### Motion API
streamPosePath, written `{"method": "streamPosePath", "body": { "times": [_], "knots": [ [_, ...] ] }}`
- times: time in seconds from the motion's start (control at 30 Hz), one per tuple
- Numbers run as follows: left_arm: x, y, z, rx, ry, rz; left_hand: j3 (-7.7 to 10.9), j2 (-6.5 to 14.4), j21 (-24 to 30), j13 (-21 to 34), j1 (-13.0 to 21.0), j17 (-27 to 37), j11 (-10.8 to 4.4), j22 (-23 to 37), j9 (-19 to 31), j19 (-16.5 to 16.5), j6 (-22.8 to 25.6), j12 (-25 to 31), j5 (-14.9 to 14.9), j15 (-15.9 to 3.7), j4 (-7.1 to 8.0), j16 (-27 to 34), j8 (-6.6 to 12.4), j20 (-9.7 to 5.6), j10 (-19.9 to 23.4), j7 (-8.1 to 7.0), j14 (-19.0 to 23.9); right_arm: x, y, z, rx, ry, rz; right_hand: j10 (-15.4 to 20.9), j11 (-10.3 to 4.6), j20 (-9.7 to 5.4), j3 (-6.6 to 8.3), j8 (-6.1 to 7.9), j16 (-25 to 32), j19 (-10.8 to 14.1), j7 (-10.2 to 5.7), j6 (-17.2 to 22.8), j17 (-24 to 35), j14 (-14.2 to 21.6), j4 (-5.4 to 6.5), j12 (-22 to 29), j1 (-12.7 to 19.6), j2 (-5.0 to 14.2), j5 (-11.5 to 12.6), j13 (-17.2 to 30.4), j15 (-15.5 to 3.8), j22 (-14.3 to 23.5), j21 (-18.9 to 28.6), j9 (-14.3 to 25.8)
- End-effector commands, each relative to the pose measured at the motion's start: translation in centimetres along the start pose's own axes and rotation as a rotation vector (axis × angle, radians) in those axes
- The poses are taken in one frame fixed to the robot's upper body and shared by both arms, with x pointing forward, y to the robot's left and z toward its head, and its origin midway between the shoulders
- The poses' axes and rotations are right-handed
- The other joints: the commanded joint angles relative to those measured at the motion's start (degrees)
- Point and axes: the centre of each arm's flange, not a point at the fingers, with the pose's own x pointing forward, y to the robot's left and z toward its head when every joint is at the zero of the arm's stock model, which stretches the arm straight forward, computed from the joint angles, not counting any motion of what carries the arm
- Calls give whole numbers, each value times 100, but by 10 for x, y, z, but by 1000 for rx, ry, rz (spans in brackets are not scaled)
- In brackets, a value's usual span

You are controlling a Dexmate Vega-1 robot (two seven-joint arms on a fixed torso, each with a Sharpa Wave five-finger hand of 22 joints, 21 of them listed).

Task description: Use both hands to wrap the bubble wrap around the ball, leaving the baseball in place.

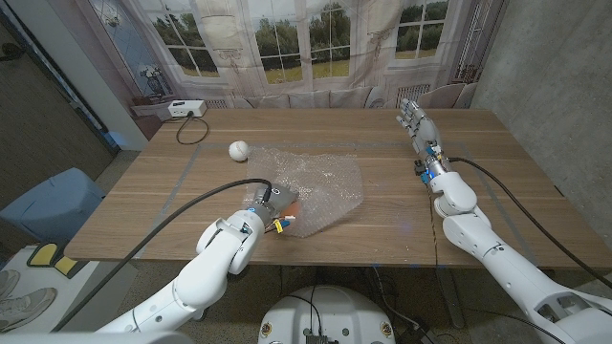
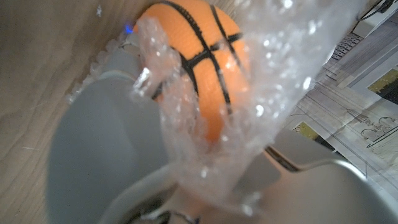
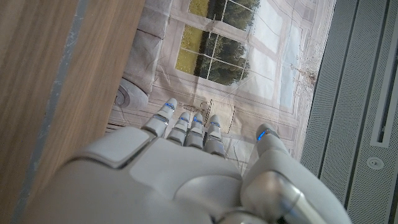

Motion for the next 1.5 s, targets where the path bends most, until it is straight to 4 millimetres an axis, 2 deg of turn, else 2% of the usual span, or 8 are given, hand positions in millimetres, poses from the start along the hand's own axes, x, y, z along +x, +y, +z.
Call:
{"method": "streamPosePath", "body": {
  "times": [0.03, 0.57, 0.8, 1.17, 1.3, 1.33, 1.4, 1.5],
  "knots": [
    [-1, 7, -27, -75, 36, 124, 13, 1386, 101, 114, 1416, 67, -1024, 42, 39, 1190, 3343, 59, -11, -2614, 20, 41, 43, -1535, 3274, 762, 4459, 7, 5, 2, 0, -6, 0, 41, -23, 3, 12, 25, 42, 15, -26, 53, 7, 24, -8, 22, 21, -1, 27, 26, 17, 32, 2, 30],
    [-13, 73, -50, -159, 17, 449, 5, 1373, 247, 270, 1454, 174, -1071, 93, 71, 1133, 3327, 98, -25, -2608, 44, 26, 70, -1556, 3221, 724, 4463, 17, 8, 3, 8, -10, 38, 65, 5, -24, 61, 24, 38, 63, -28, 58, -2, 42, -52, 25, 100, 44, 33, 25, -101, 29, 16, 29],
    [-16, 98, -48, -146, -25, 544, -1, 1369, 301, 324, 1451, 211, -1095, 109, 79, 1112, 3321, 119, -27, -2608, 58, 20, 79, -1565, 3226, 703, 4475, 20, 7, 3, 16, -12, 35, 84, 19, -17, 95, 30, 33, 68, -26, 77, -7, 43, -90, 28, 165, 66, 33, 23, -112, 27, 14, 28],
    [-6, 121, -43, -151, -95, 588, -12, 1355, 411, 433, 1434, 279, -1133, 138, 82, 1039, 3314, 148, -28, -2606, 80, -17, 92, -1574, 3219, 648, 4455, 31, 11, 5, 40, -21, 127, 105, 16, -5, 139, 38, 36, 93, -26, 106, -13, 73, -159, 29, 267, 75, 24, 22, -114, 24, 17, 27],
    [0, 127, -44, -230, -147, 575, -14, 1353, 442, 464, 1428, 295, -1137, 146, 77, 1013, 3305, 149, -29, -2604, 85, -36, 90, -1572, 3203, 631, 4438, 39, 14, 4, 89, -11, 225, 285, -11, 39, 168, 89, 65, 128, -24, 284, -18, 200, -250, 83, 381, 34, 4, 21, -153, 24, 21, 26],
    [1, 128, -45, -250, -161, 571, -14, 1353, 456, 476, 1427, 302, -1150, 149, 76, 1004, 3307, 151, -29, -2604, 86, -43, 92, -1572, 3201, 633, 4433, 42, 15, 4, 107, -12, 252, 355, 8, 37, 192, 98, 66, 127, -5, 328, -19, 217, -263, 102, 419, 63, 1, 21, -158, 24, 18, 27],
    [4, 132, -45, -277, -185, 568, -13, 1356, 478, 495, 1423, 313, -1157, 153, 74, 989, 3301, 155, -28, -2604, 91, -53, 91, -1569, 3202, 629, 4429, 45, 17, 4, 133, -16, 287, 420, 16, 58, 382, 95, 55, 133, 8, 386, -19, 241, -324, 97, 645, 293, -10, 20, -159, 23, 13, 27],
    [7, 136, -45, -295, -202, 572, -13, 1355, 501, 512, 1420, 323, -1147, 157, 71, 985, 3302, 157, -27, -2605, 92, -61, 93, -1569, 3198, 632, 4425, 48, 19, 7, 134, -13, 308, 526, 46, 86, 741, 91, 34, 146, 31, 459, -27, 283, -507, 89, 1128, 421, 63, 20, -172, 13, -2, 25]
  ]
}}
